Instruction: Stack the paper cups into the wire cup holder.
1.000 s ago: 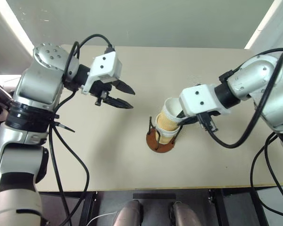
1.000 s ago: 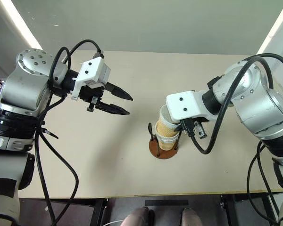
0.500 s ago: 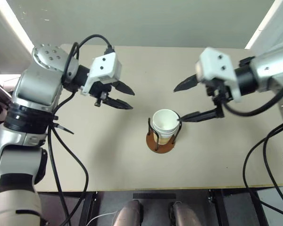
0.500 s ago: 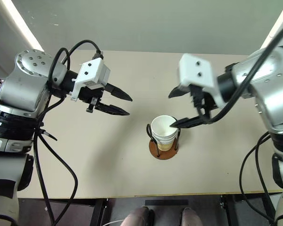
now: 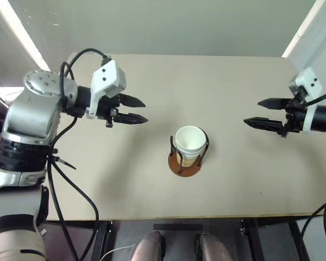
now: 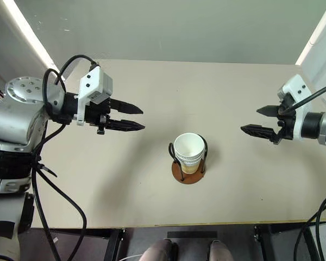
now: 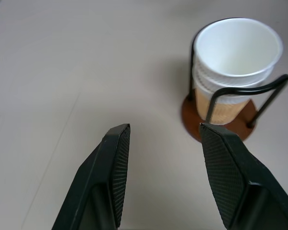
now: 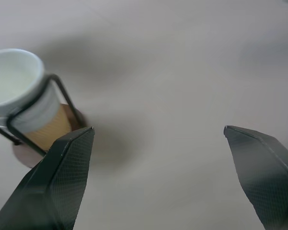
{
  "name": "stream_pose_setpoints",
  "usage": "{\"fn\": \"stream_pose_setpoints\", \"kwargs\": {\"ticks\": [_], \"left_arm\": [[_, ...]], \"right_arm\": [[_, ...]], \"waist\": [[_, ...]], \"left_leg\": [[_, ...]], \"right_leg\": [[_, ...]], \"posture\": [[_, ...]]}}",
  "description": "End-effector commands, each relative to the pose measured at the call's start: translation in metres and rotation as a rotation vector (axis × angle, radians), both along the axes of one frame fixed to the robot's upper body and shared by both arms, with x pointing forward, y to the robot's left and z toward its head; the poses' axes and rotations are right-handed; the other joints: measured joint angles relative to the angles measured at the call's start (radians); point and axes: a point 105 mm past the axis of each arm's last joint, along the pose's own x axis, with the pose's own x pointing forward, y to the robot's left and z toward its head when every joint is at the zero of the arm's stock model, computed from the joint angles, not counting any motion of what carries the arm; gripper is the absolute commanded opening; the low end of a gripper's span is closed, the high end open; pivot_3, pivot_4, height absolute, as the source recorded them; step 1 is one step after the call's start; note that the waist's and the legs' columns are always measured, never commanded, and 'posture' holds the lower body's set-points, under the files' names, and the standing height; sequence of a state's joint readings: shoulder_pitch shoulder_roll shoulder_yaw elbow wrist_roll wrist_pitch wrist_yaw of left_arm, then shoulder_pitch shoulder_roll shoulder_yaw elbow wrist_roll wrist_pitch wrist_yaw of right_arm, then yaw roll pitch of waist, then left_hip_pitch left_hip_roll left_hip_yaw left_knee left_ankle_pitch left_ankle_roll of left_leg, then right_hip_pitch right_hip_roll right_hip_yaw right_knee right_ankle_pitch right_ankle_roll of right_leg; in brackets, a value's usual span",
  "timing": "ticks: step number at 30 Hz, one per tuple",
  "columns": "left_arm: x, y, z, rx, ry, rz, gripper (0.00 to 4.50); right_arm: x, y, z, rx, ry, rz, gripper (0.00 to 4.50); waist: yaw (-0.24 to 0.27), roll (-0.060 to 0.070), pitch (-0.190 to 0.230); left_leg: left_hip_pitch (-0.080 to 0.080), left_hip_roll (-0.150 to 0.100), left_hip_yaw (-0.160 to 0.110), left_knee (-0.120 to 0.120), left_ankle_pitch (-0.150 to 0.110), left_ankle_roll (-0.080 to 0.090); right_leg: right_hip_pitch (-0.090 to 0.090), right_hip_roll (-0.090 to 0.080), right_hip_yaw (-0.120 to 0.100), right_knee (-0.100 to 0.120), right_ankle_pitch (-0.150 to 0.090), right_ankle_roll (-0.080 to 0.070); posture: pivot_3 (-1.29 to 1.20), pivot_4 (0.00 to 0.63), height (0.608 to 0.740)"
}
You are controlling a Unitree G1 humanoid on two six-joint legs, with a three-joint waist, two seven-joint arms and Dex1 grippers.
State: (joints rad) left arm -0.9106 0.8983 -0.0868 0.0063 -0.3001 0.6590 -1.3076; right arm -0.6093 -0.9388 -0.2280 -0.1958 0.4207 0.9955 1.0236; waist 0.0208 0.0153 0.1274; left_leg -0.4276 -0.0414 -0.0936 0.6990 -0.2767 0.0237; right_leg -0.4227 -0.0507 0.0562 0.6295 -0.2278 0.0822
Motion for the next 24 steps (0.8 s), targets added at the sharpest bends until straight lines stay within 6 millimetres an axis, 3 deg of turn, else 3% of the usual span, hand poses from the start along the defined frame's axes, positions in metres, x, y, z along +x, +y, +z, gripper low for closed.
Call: {"fn": "stream_pose_setpoints", "kwargs": {"ticks": [1,24], "left_arm": [[-0.0036,0.0064,0.0138,-0.035,-0.068,0.051,2.42],[-0.0054,0.0097,0.0077,-0.055,-0.063,0.090,2.42]], "right_arm": [[0.0005,-0.0106,0.0106,0.033,-0.078,-0.052,4.48],[0.0043,-0.0119,0.0092,0.006,-0.101,-0.055,4.48]], "waist": [[0.000,0.000,0.000],[0.004,0.000,0.000]], "left_leg": [[0.000,0.000,0.000,0.000,0.000,0.000],[0.003,0.000,0.000,0.000,0.000,0.000]], "right_leg": [[0.000,0.000,0.000,0.000,0.000,0.000],[0.004,0.000,0.000,0.000,0.000,0.000]], "posture": [[0.00,0.150,0.740],[0.00,0.150,0.740]]}}
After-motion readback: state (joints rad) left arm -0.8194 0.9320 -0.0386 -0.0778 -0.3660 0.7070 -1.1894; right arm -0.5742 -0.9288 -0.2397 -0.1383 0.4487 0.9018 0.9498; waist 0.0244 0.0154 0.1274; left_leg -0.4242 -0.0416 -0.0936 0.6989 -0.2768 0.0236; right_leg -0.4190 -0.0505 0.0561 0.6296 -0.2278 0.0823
